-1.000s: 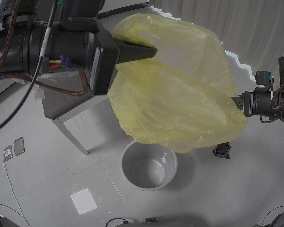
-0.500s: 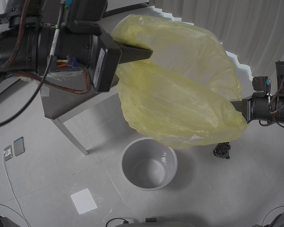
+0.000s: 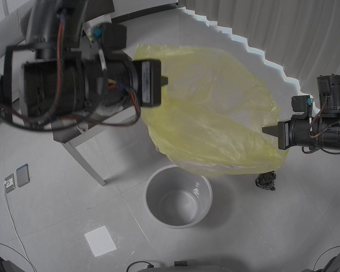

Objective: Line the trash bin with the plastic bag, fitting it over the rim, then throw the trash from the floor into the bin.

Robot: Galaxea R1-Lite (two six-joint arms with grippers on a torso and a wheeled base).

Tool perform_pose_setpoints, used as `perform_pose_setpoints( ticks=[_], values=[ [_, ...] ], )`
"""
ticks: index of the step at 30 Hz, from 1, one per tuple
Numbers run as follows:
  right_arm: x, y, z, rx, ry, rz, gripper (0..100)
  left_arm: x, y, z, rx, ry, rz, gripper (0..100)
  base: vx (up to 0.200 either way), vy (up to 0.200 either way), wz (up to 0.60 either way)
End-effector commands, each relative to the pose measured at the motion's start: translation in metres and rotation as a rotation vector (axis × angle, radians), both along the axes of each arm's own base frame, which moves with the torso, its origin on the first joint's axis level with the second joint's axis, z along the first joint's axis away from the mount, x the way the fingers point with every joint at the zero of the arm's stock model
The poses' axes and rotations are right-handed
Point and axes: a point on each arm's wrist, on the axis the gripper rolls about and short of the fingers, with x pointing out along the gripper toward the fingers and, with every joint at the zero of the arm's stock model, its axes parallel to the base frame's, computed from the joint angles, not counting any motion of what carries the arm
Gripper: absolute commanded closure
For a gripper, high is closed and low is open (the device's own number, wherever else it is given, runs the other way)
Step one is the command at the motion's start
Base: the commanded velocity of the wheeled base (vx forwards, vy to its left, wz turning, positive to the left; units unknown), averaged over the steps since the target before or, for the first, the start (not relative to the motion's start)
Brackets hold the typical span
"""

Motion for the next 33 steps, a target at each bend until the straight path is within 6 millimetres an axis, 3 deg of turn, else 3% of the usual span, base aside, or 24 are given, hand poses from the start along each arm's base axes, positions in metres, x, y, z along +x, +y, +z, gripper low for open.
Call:
perform_pose_setpoints(
  ticks=[1,5,11,20,26,29,33],
  values=[
    [0.029,0.031,-0.028,-0.029,0.091,-0.007,100,0.004,-0.005,-0.065,0.032,0.139,0.089,100,0.0,0.0,0.0],
    [0.036,0.046,-0.049,-0.072,0.148,0.007,100,0.004,-0.006,-0.11,-0.012,0.215,0.117,100,0.0,0.0,0.0],
    [0.041,0.059,-0.071,-0.107,0.207,0.038,100,0.003,0.002,-0.149,0.011,0.307,0.15,100,0.0,0.0,0.0],
    [0.059,0.068,-0.11,-0.172,0.289,0.048,100,0.038,0.006,-0.219,-0.035,0.434,0.27,100,0.0,0.0,0.0],
    [0.072,0.072,-0.123,-0.177,0.302,0.047,100,0.058,0.002,-0.258,-0.075,0.405,0.282,100,0.0,0.0,0.0],
    [0.078,0.076,-0.132,-0.177,0.315,0.047,100,0.054,0.006,-0.276,-0.04,0.442,0.293,100,0.0,0.0,0.0],
    [0.081,0.082,-0.147,-0.193,0.348,0.06,100,0.046,0.012,-0.285,-0.021,0.472,0.288,100,0.0,0.0,0.0]
  ],
)
